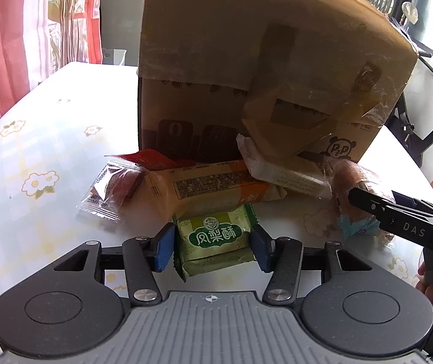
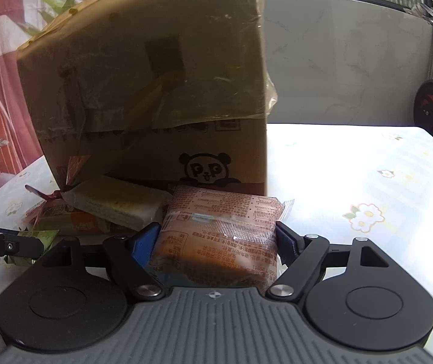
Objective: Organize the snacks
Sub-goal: 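Grasp the green pastry packet with left tool while right grasps the bread bag, then carry both packets over the box and release them inside, then grasp the small jerky packet with right tool while left grasps a red packet, then carry both packets over the box and release them inside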
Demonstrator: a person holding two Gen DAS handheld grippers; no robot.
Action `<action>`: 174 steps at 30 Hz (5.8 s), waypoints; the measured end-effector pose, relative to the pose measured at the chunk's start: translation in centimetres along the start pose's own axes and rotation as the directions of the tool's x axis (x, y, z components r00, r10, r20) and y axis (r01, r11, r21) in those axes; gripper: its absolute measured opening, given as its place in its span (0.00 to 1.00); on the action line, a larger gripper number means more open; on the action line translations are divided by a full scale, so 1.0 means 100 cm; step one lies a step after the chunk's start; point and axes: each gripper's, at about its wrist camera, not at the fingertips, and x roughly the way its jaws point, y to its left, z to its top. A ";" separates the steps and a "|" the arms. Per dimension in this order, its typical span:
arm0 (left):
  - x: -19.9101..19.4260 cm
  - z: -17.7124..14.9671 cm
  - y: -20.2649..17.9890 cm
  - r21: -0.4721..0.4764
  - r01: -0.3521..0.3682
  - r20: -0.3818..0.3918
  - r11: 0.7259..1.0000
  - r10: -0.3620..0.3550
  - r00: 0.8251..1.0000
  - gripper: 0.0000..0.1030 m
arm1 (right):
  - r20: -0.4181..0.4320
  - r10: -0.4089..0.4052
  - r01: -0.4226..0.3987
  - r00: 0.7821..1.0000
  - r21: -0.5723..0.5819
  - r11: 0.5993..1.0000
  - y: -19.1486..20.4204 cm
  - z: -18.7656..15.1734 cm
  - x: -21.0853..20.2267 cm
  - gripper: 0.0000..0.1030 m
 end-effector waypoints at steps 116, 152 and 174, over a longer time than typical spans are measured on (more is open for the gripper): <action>-0.015 0.050 0.057 -0.079 -0.105 0.086 0.991 0.111 0.990 0.53 | -0.072 0.008 -0.010 0.997 -0.031 0.999 -0.014 -0.015 -0.001 0.21; 0.054 0.068 0.057 -0.262 -0.109 -0.012 0.959 0.110 0.994 0.18 | -0.043 0.023 -0.024 0.999 -0.022 0.999 -0.017 -0.015 -0.004 0.21; -0.039 0.046 0.052 -0.192 -0.018 0.149 0.981 0.047 0.988 0.05 | -0.025 0.017 -0.018 1.000 -0.013 1.000 -0.016 -0.017 -0.010 0.21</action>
